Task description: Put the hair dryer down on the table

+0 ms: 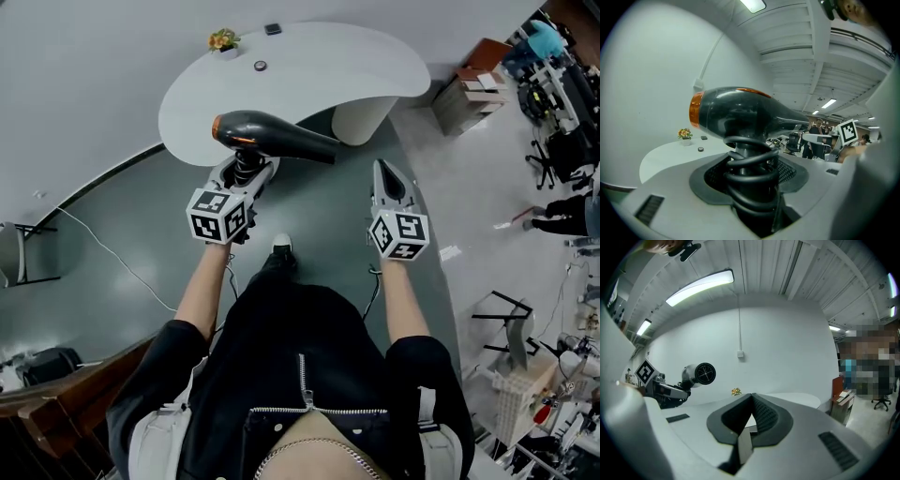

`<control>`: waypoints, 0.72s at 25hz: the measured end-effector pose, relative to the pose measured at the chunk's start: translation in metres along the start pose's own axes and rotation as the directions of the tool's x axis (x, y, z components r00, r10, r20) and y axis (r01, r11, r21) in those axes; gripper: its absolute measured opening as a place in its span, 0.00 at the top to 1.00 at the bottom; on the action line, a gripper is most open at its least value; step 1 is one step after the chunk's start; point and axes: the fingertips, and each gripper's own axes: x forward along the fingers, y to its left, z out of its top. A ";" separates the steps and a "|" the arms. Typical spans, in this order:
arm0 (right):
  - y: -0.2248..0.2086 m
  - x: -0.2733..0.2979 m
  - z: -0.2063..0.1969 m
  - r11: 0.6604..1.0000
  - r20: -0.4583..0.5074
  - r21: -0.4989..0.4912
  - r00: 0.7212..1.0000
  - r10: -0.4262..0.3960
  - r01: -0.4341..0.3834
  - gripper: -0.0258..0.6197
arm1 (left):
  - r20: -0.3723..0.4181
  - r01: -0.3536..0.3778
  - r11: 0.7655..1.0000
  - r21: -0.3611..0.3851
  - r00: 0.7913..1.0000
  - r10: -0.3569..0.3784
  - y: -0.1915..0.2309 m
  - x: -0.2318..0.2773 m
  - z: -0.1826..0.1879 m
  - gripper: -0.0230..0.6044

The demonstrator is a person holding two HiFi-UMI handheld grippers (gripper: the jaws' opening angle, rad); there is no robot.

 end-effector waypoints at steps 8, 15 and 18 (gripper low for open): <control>-0.011 0.047 0.013 1.000 0.000 0.005 1.000 -0.016 0.016 0.95 | -0.018 0.014 1.000 0.002 1.000 -0.014 0.032 0.037 0.017 0.56; -0.016 0.081 0.023 0.999 0.009 -0.006 0.999 -0.033 0.033 0.95 | -0.029 0.027 1.000 0.006 0.999 -0.027 0.059 0.065 0.025 0.56; -0.021 0.093 0.027 0.999 0.016 -0.002 0.999 -0.048 0.048 0.95 | -0.030 0.039 0.999 0.006 0.999 -0.039 0.068 0.077 0.030 0.56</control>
